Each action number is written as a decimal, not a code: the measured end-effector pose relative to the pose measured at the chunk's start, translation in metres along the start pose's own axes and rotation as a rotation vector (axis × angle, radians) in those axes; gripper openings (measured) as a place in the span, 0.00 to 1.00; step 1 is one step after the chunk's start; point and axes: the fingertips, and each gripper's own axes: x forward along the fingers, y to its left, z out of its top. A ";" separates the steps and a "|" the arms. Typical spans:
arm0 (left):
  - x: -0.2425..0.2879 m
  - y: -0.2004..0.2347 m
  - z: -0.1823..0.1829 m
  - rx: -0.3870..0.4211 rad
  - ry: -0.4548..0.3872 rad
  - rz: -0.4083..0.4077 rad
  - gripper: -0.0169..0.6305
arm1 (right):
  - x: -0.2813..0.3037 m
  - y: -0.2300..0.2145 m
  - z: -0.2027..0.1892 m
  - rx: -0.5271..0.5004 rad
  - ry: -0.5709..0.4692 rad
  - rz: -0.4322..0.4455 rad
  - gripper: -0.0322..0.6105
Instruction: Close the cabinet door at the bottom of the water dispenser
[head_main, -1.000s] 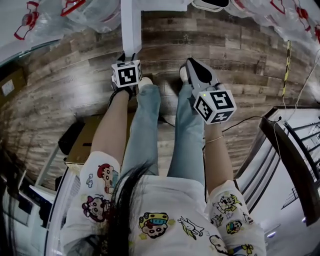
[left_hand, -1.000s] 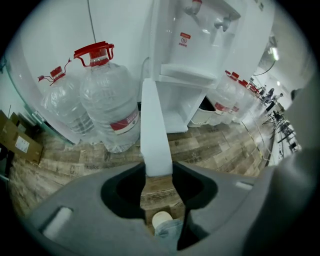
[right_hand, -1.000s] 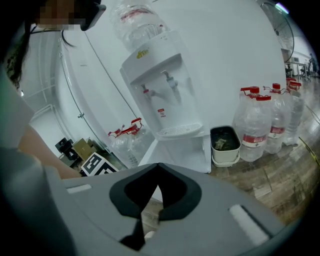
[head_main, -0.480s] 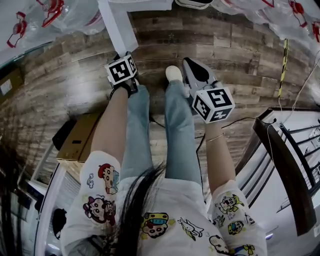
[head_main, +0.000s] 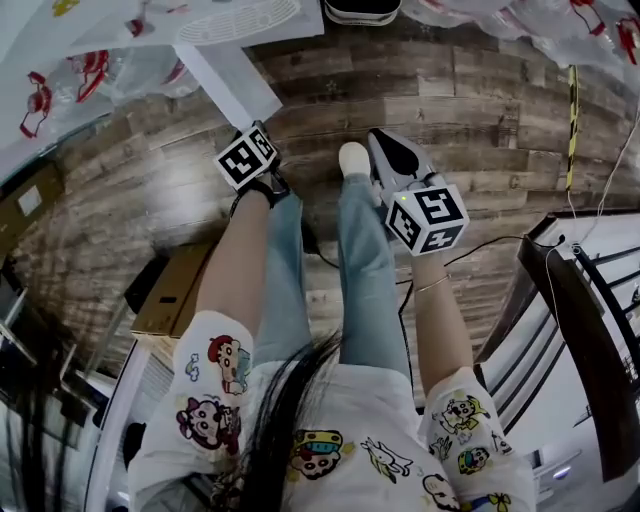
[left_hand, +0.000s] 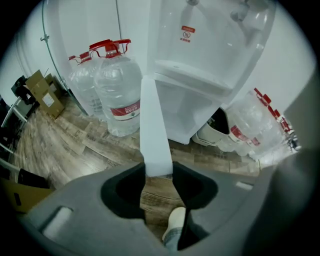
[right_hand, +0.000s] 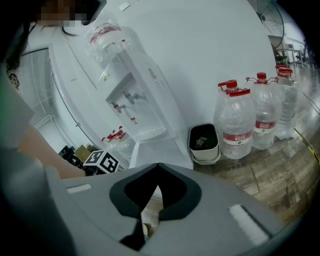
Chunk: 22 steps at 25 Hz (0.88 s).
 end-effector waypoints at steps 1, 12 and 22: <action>0.001 -0.004 0.001 -0.007 -0.003 0.003 0.29 | 0.000 -0.003 0.001 0.007 -0.004 -0.002 0.06; 0.013 -0.089 0.016 0.037 -0.006 -0.102 0.32 | 0.005 -0.042 0.018 0.025 0.000 0.004 0.06; 0.029 -0.137 0.035 0.121 0.016 -0.168 0.32 | 0.008 -0.070 0.022 0.062 0.002 -0.013 0.06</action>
